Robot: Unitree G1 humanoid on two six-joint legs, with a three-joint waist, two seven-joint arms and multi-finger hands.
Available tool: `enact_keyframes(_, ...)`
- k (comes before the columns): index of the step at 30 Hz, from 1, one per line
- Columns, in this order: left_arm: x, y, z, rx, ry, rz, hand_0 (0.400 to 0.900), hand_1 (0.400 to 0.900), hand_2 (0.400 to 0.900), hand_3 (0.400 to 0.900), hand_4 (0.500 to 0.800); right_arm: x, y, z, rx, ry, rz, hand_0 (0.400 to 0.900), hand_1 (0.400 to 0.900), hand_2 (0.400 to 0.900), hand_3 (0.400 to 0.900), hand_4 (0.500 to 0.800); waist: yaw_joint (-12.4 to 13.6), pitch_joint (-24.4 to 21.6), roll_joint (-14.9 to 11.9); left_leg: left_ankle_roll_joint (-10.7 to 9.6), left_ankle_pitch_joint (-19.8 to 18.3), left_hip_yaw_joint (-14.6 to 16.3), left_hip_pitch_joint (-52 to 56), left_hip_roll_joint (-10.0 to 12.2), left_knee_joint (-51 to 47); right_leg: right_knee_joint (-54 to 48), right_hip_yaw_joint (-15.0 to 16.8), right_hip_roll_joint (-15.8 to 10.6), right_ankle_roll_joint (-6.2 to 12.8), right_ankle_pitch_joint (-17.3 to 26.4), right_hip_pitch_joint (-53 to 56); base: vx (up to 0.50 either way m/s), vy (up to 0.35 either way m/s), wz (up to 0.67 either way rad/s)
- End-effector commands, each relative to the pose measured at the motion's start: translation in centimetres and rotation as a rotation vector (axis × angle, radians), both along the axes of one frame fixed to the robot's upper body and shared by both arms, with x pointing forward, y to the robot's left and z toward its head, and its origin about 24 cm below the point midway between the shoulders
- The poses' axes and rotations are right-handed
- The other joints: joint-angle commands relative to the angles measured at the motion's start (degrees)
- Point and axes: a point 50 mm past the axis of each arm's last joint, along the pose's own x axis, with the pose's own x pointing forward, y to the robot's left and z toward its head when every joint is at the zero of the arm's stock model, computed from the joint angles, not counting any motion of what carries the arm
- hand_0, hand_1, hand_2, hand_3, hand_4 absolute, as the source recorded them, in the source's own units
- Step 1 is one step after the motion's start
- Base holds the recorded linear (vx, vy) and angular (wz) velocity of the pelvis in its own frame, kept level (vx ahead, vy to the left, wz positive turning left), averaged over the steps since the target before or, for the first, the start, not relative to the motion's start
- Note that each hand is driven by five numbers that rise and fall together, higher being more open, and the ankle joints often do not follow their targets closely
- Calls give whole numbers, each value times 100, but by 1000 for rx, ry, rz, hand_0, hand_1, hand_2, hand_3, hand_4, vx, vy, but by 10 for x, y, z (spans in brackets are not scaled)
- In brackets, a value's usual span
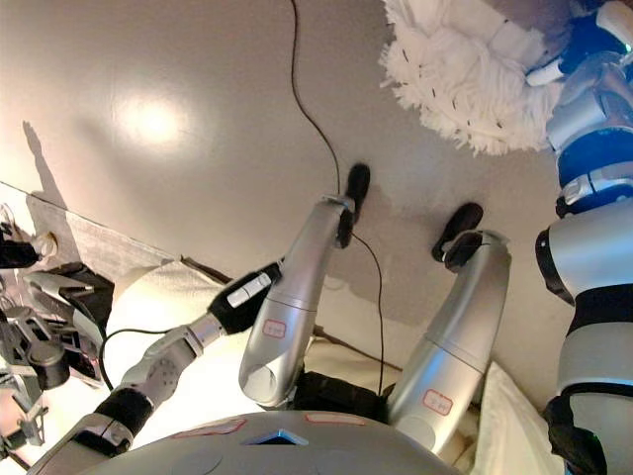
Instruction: Pick up the pillow and put it on the sofa.
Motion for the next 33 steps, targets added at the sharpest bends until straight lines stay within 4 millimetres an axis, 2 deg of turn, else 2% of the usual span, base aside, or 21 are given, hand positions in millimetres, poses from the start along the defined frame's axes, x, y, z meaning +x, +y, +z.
enact_keyframes(1, -22, -6, -2, -59, -11, -54, 900, 900, 900, 900, 800, 7, 16, 21, -30, -17, 116, 900, 900, 900, 900, 800, 49, 120, 479, 558, -250, 306, -27, -95, -141, -206, -431, 190, -179, -228, 121, -48, -39, 7)
enact_keyframes(2, -21, -5, 0, -65, -22, -52, 900, 900, 900, 900, 800, 9, 20, 21, -46, 20, 155, 698, 698, 698, 698, 679, 58, 120, 473, 550, -269, 294, -97, -103, -66, -162, -432, 170, -180, -232, 60, -48, -44, 7)
enact_keyframes(3, -20, -5, 2, -72, -28, -50, 900, 900, 900, 900, 800, 9, 20, 23, -71, 43, 157, 400, 400, 400, 400, 500, 71, 120, 471, 543, -269, 288, -151, -121, -21, -130, -425, 169, -178, -229, 3, -44, -35, 3)
enact_keyframes(9, -23, -4, 5, -75, -42, -43, 900, 900, 900, 900, 800, 5, 12, 34, -96, -29, 104, 400, 400, 400, 400, 500, 113, 120, 467, 546, -238, 267, -193, -112, -10, -89, -484, 144, -195, -219, -21, -16, -5, -4)
enact_keyframes(16, -27, -3, 5, -65, -47, -44, 900, 900, 900, 900, 800, 0, 2, 34, -66, -66, 98, 400, 400, 400, 400, 500, 92, 120, 406, 497, -193, 272, 130, -32, -195, -360, -612, 196, -203, -115, 360, -12, -17, -6)
enact_keyframes(19, -27, -3, 4, -56, -36, -22, 900, 900, 900, 900, 800, -1, 0, 26, -43, -91, 127, 400, 400, 400, 400, 500, 34, 120, 299, 435, -144, 304, 680, 66, -560, -826, -686, 304, -189, -30, 972, 13, -18, -18)
enact_keyframes(24, -22, 5, -1, -26, 7, 83, 900, 900, 900, 900, 800, -3, -2, 10, -39, -88, 170, 400, 400, 400, 400, 500, -44, 120, 55, 320, -2, 331, 1782, 187, -1359, -1736, -833, 401, -52, 138, 2119, 16, -20, -21)
enact_keyframes(28, -27, 24, -12, 21, 97, 165, 900, 900, 900, 900, 800, -10, -11, -5, -34, -30, 193, 400, 400, 400, 400, 500, -90, 120, -192, 237, 130, 368, 2871, 220, -2134, -2669, -1033, 432, 39, 337, 3278, 70, -23, -18)
enact_keyframes(33, -44, 45, -30, 95, 221, 210, 900, 900, 900, 900, 800, -18, -21, -9, -38, -4, 250, 400, 400, 400, 400, 500, -169, -136, -447, 179, 310, 490, 3766, 323, -2914, -3653, -1228, 514, 99, 602, 4237, 59, -14, -7)
